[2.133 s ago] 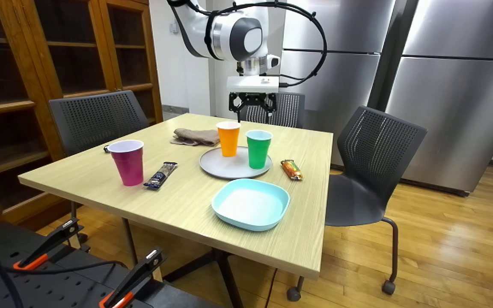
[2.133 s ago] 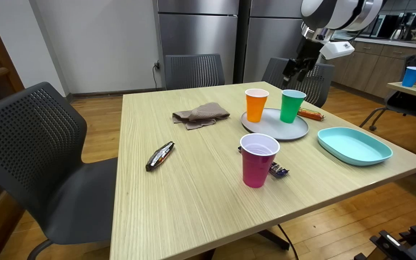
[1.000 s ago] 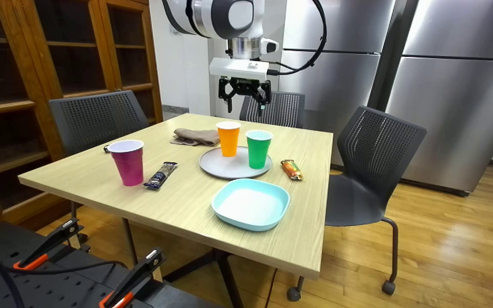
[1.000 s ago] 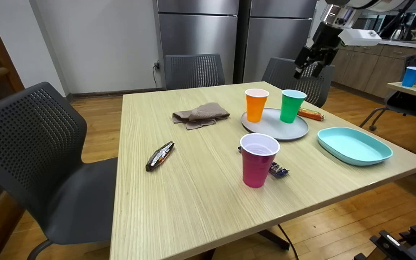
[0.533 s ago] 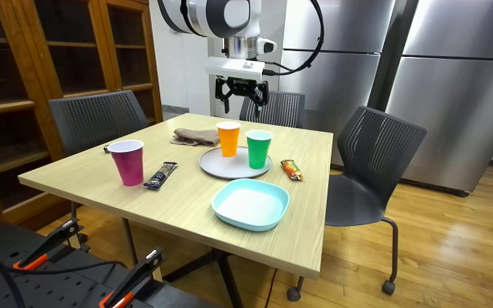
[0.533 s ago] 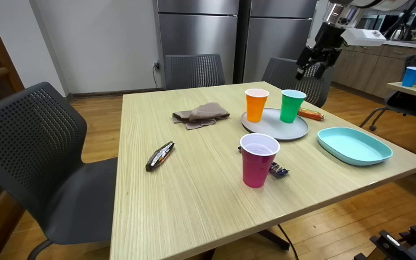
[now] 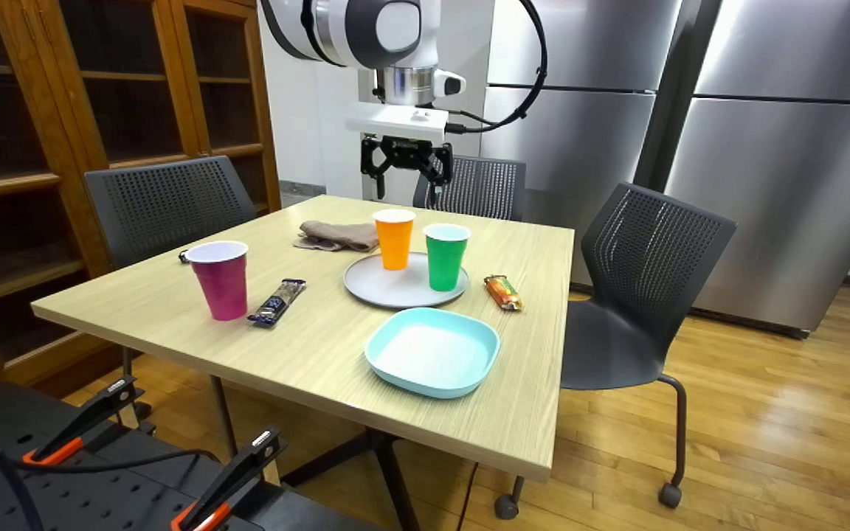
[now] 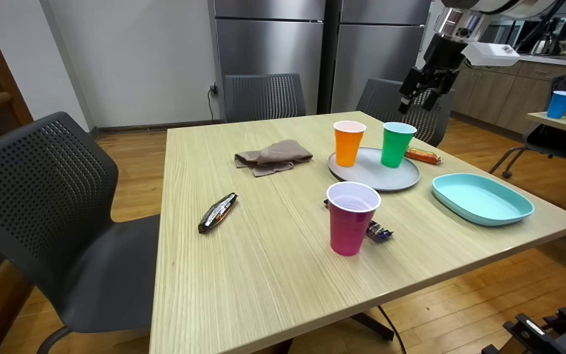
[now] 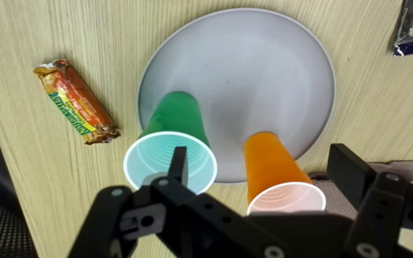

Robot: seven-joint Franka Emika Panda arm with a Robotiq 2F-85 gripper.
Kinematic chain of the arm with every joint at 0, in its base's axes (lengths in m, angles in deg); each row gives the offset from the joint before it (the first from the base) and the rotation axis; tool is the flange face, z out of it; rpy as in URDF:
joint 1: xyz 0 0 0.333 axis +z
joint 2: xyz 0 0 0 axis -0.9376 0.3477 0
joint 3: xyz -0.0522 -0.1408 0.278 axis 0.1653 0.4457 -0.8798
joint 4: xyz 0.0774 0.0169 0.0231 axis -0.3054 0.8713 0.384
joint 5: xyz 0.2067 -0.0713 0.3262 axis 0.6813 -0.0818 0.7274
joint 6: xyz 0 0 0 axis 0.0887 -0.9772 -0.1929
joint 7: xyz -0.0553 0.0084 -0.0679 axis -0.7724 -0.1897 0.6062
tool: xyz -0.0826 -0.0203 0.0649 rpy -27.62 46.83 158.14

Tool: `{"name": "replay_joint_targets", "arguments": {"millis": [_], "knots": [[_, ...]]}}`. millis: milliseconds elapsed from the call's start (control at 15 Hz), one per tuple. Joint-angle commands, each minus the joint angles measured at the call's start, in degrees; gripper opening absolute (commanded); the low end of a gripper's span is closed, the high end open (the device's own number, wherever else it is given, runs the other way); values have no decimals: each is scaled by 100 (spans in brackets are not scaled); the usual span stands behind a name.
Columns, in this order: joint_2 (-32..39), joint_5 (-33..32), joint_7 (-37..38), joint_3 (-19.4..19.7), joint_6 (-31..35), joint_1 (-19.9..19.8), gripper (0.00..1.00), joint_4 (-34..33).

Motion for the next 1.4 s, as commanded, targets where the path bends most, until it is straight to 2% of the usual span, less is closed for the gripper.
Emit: {"name": "replay_joint_targets", "arguments": {"millis": [0,467,933,1333], "knots": [[-419,245,-586,-169,-200,71,100,461],[-721,605,-1553,-363,-732,435,100,1047],[-1020,580,-2095,-297,-1044,860,100,1490],[-1224,784,-2706,-298,-1170,1048,100,1867]]}}
